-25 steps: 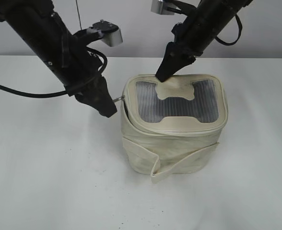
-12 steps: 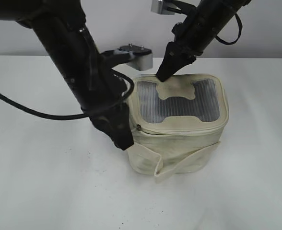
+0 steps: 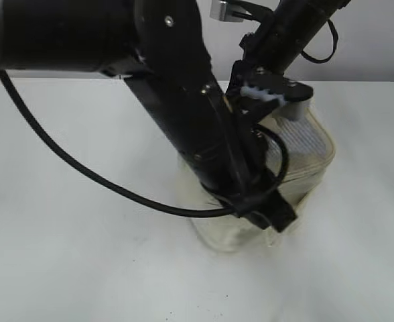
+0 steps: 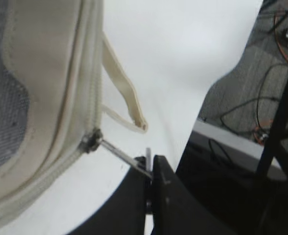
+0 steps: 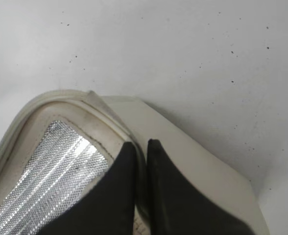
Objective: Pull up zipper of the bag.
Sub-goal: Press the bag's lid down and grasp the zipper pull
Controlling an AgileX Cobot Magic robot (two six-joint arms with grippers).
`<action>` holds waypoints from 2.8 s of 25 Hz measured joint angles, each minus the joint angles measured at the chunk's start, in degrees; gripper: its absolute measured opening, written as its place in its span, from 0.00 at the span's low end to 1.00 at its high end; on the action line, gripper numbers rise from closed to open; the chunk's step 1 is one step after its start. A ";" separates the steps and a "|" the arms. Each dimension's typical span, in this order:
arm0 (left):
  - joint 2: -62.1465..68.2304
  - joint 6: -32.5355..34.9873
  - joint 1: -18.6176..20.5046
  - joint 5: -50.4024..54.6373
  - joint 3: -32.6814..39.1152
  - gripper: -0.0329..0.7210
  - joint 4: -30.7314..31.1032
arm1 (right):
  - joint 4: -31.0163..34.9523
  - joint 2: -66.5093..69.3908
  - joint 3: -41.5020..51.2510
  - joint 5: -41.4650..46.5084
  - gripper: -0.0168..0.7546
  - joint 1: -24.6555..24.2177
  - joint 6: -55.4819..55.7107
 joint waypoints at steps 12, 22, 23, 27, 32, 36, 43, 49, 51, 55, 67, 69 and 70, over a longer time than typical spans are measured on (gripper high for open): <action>0.99 -9.19 -3.01 -16.50 0.88 0.04 -6.10 | -0.38 0.00 0.00 0.00 0.04 -0.10 -0.05; 3.54 -9.03 -3.89 -26.76 0.98 0.04 -12.91 | -0.62 0.00 0.00 0.00 0.04 0.13 -0.70; 3.54 -8.93 -3.89 -26.71 0.98 0.04 -12.39 | -0.63 0.00 0.00 0.00 0.04 0.19 -0.70; 3.49 -8.69 -3.38 -23.24 0.98 0.04 -9.59 | -0.18 0.00 0.00 0.00 0.04 0.38 -0.75; 1.71 -8.55 -0.85 -16.80 0.86 0.04 -6.51 | 0.58 0.10 0.00 -1.19 0.04 0.38 0.03; -0.50 -8.50 1.79 -12.61 0.70 0.04 -4.23 | 0.58 0.17 0.00 -3.83 0.04 0.38 3.07; -1.19 -9.42 6.71 -5.21 0.52 0.04 -0.57 | 0.28 0.48 -1.45 -7.84 0.03 0.38 9.34; -2.78 -18.83 7.98 -3.94 0.48 0.04 10.91 | -2.98 0.48 -2.28 -8.60 0.03 -0.28 14.26; -2.85 -23.05 7.90 -4.01 0.30 0.04 12.77 | -3.49 0.48 -2.39 -8.53 0.03 -0.39 14.87; -2.78 -25.97 6.34 -4.98 0.31 0.04 12.21 | -3.77 0.48 -2.46 -8.13 0.03 -0.38 15.38; 0.03 -26.69 -0.96 -15.59 0.31 0.04 7.55 | -3.67 0.48 -2.57 -6.71 0.03 -0.38 15.45; 0.03 -26.69 -0.96 -15.84 0.31 0.04 7.55 | -3.67 0.48 -2.57 -6.66 0.03 -0.38 15.45; 0.03 -26.69 -0.96 -15.89 0.31 0.04 7.70 | -3.67 0.48 -2.57 -6.67 0.03 -0.38 15.45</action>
